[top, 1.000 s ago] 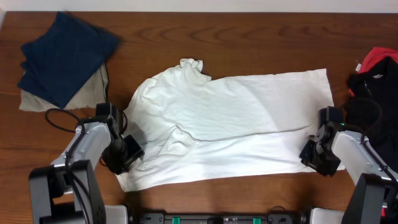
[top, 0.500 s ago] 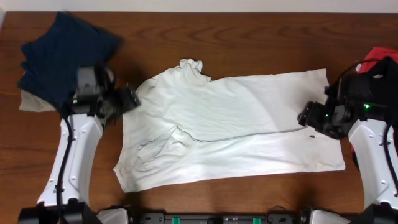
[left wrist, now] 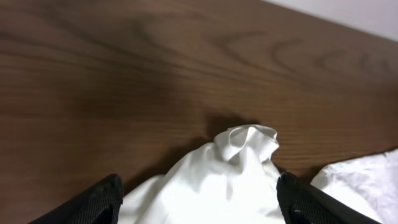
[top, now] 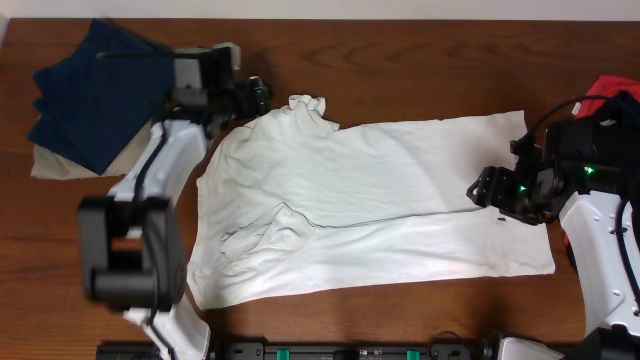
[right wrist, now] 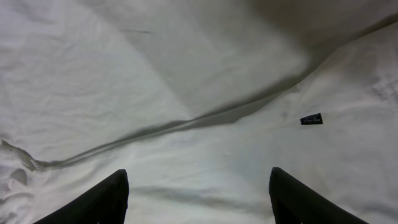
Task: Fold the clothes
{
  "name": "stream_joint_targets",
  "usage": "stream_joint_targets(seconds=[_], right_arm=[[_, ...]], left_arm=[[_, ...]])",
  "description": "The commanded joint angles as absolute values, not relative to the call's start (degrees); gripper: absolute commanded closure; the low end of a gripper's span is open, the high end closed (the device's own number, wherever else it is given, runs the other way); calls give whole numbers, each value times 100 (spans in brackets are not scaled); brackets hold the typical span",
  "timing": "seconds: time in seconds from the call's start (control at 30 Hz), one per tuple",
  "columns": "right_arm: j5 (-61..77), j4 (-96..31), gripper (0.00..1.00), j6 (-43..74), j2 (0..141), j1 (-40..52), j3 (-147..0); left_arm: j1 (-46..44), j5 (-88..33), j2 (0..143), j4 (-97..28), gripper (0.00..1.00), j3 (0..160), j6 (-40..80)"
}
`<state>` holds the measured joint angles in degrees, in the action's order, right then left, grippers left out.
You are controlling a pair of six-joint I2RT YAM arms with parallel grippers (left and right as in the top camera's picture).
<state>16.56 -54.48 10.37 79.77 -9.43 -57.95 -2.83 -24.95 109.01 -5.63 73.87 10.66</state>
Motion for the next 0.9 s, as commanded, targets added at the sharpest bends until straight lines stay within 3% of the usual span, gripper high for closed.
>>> stream_joint_targets(seconds=[0.0, 0.33, 0.4, 0.47, 0.5, 0.53, 0.73, 0.87], right_arm=[[1737, -5465, 31, 954, 7977, -851, -5795], [1483, -5485, 32, 954, 7979, -851, -5795], [1420, -5441, 33, 956, 7979, -851, -5795], [1374, -5426, 34, 956, 7979, -851, -5795], [1367, -5426, 35, 954, 7979, -851, -5795], [1369, -5428, 35, 954, 7979, -851, -5795], [1369, -5395, 36, 956, 7979, -851, -5795], [1288, -5131, 39, 919, 7983, -851, -5795]], left_arm=[[-462, -3190, 11566, -598, 20, 8034, 1035], [-810, -3218, 12527, -875, 23, 8696, 1157], [-840, -3026, 12527, -895, 33, 8696, 1162], [-845, -2908, 12527, -886, 55, 8696, 1164], [-845, -2875, 12527, -895, 71, 8696, 1162], [-845, -2869, 12527, -919, 76, 8696, 1162], [-843, -2847, 12525, -1000, 92, 8691, 1164], [-838, -2847, 12311, -1074, 94, 8691, 1164]])
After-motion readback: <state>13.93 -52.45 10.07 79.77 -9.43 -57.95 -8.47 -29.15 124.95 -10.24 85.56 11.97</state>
